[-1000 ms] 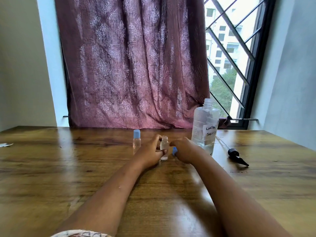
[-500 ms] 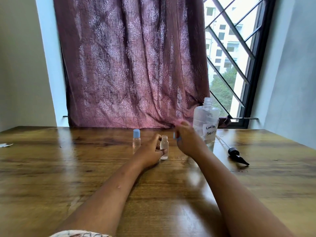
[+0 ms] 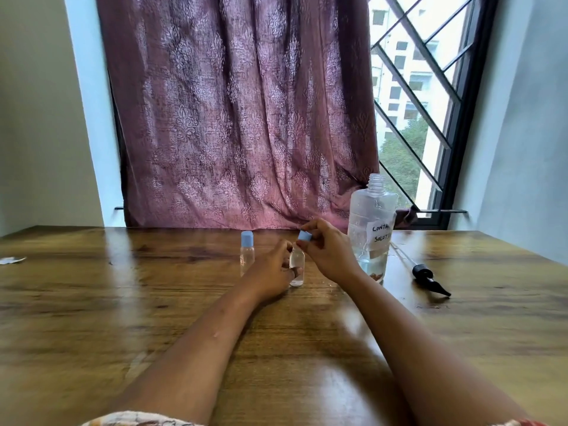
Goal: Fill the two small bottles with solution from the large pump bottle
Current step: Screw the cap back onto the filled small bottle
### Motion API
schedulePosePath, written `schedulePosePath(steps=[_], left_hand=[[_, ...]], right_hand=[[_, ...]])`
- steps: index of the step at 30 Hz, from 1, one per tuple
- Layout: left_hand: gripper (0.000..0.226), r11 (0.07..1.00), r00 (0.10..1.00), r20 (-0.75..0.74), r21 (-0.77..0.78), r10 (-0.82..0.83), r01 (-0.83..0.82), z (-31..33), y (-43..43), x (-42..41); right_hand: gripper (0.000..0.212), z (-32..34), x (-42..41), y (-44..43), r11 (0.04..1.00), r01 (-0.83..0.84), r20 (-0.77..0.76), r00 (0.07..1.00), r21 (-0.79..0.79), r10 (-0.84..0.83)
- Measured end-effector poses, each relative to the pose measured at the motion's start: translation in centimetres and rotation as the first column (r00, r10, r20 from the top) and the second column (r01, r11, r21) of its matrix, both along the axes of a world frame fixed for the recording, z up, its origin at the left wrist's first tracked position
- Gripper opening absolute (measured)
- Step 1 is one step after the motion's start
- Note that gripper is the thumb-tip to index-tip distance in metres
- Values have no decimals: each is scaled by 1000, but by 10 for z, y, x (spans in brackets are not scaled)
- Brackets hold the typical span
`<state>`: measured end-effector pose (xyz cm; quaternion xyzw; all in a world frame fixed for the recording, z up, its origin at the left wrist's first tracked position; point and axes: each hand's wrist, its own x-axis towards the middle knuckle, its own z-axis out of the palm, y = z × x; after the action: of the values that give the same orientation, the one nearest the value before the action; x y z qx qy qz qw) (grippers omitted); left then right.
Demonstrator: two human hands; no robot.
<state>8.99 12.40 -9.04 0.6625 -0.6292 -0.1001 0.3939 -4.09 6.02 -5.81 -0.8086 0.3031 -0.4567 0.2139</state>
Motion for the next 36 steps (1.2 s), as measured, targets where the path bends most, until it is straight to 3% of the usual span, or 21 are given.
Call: schedulePosePath(steps=[5, 15, 19, 25, 30, 33, 35, 36], left_hand=[[44, 1000, 1000, -4, -25, -5, 5, 0, 2, 0], [51, 1000, 1000, -25, -9, 1, -1, -1, -1, 0], [48, 999, 998, -55, -21, -27, 26, 0, 3, -1], [44, 999, 999, -22, -36, -30, 29, 3, 5, -1], [49, 1000, 1000, -8, -6, -17, 17, 3, 3, 0], [58, 1000, 1000, 28, 7, -5, 5, 3, 2, 1], [62, 1000, 999, 34, 11, 3, -3, 3, 2, 2], [62, 1000, 1000, 30, 10, 4, -5, 2, 2, 2]], right_hand=[[25, 0, 2, 2, 993, -109, -39, 993, 34, 110], [36, -1, 2, 0, 992, 6, -52, 999, -124, -12], [22, 1, 2, -5, 1000, -4, 30, 1000, 2, 4], [21, 1, 7, -2, 897, -275, 270, 945, 345, 186], [36, 4, 7, -5, 926, -150, 309, 950, 348, 38], [39, 2, 4, -8, 961, -13, 252, 966, 277, -59], [30, 2, 4, -10, 975, 26, 231, 970, 221, -78], [22, 3, 4, -8, 972, -32, 256, 966, 234, -29]])
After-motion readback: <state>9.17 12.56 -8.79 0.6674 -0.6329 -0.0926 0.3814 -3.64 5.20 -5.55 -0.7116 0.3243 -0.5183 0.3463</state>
